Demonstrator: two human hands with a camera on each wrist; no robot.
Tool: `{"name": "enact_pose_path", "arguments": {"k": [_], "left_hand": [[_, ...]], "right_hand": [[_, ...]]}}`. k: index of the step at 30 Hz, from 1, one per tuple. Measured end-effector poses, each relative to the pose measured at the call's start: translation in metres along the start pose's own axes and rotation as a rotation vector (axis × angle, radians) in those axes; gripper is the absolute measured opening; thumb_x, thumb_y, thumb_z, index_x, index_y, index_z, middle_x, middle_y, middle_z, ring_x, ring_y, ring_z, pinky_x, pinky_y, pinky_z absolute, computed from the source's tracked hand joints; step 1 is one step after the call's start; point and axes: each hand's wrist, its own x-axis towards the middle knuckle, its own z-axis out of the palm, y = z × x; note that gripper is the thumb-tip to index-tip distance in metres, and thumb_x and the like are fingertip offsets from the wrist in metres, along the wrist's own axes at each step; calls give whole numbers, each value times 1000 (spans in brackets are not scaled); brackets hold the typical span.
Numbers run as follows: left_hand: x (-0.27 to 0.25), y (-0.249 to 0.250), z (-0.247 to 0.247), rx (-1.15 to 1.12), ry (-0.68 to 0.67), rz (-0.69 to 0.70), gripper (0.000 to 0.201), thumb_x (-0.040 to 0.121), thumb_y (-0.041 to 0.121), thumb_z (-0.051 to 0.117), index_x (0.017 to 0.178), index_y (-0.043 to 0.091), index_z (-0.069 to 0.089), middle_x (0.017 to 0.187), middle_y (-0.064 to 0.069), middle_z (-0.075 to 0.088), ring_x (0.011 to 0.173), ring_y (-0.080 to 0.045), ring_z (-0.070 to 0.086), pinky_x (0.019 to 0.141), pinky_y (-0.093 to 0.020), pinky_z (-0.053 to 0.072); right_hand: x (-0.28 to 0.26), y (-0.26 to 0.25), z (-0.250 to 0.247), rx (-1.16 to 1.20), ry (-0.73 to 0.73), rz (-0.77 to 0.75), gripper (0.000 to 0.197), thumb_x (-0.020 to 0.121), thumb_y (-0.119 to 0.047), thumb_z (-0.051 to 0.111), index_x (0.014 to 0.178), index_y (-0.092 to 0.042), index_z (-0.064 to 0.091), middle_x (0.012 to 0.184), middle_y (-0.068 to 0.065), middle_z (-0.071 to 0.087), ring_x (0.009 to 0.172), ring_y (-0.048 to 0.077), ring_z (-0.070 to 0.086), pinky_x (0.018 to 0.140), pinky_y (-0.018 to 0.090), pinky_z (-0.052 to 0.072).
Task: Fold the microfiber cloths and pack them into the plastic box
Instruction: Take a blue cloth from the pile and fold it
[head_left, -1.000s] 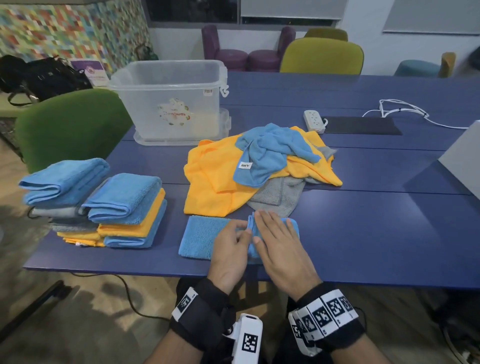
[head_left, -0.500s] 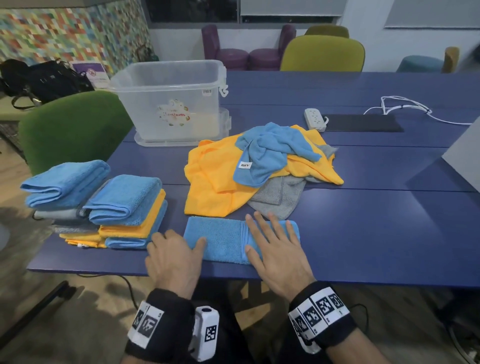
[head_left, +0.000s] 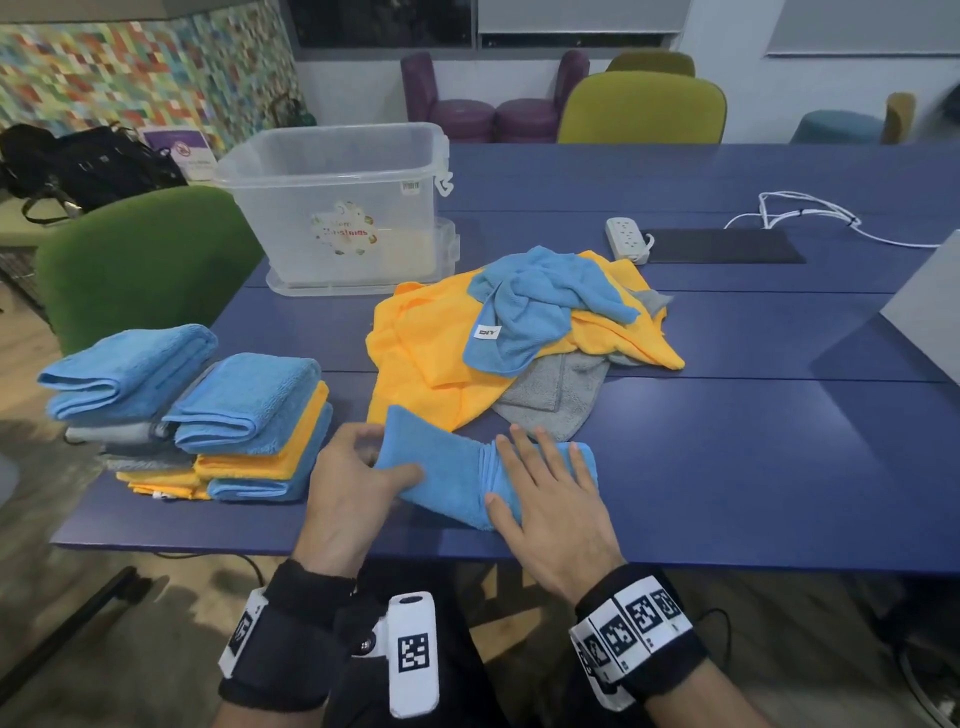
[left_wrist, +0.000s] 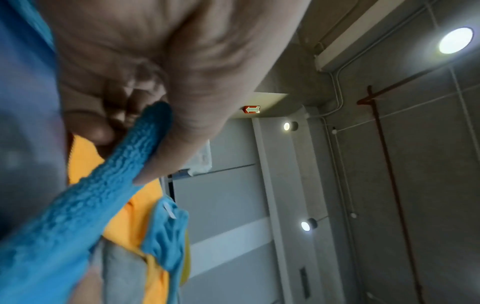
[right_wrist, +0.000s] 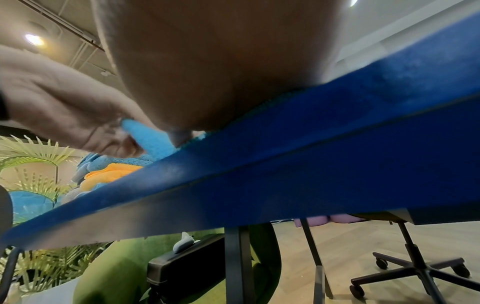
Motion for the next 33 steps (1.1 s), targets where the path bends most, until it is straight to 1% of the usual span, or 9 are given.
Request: {"name": "enact_pose_path", "arguments": {"k": [6,9,12,14,17,21,25,29,33], "left_hand": [[-22,28,64,3,-217,315,54,77,5,79,121,31,60,77,4,65,72,-18,65,66,-39,55],[-24,21,95,53,-246,343,54,79,13,78,124,33,57,76,6,64,72,-14,63,65,-40,54],[-22,16,105,25,-214,340,49,81,12,78,122,29,57,71,8,63,66,-7,61,60,-26,47],[-22,17,107,12,-206,343,48,81,10,78,121,29,57,71,14,64,64,-3,60,59,-19,44],[-24,13,111,42,-209,357,47,81,12,78,118,32,57,70,17,62,60,-1,56,55,-17,39],[-29,7,118,187,-241,357,56,78,30,80,127,36,54,79,11,65,73,-5,62,68,-32,51],[-41,4,119,283,-293,407,67,71,43,80,130,28,53,95,13,60,93,-9,57,80,-36,54],[-52,-6,116,525,-280,602,70,64,64,80,121,33,55,111,19,48,108,-5,41,91,-24,37],[-49,-25,113,714,-287,750,81,75,67,71,143,30,48,153,9,30,150,-15,19,126,-41,15]], "right_hand": [[1,3,-1,41,-15,-50,71,99,-57,22,162,-25,16,169,-2,15,157,21,4,126,46,-2],[0,8,-8,168,25,-98,64,94,-50,37,155,-28,32,158,-3,37,150,21,24,126,47,10],[1,16,-19,542,61,-109,54,88,-24,61,140,-34,51,143,-13,50,136,6,38,119,36,28],[0,24,-21,740,127,-52,56,85,-3,59,131,-36,60,145,-17,50,137,0,40,119,26,23],[-5,37,-16,720,339,231,49,86,6,51,123,-21,72,148,-6,52,137,9,46,119,30,29],[-14,30,-26,736,430,541,28,103,-28,43,116,-24,68,125,-2,59,118,11,55,103,34,43],[-12,26,-43,679,191,643,66,92,-71,45,140,-27,47,133,-1,59,124,21,56,101,42,47],[-4,35,-50,567,76,646,66,87,-55,61,143,-26,43,124,6,65,119,29,59,93,40,49],[0,46,-47,688,53,653,55,83,-34,63,136,-26,48,84,8,70,88,23,68,79,45,58]]}}
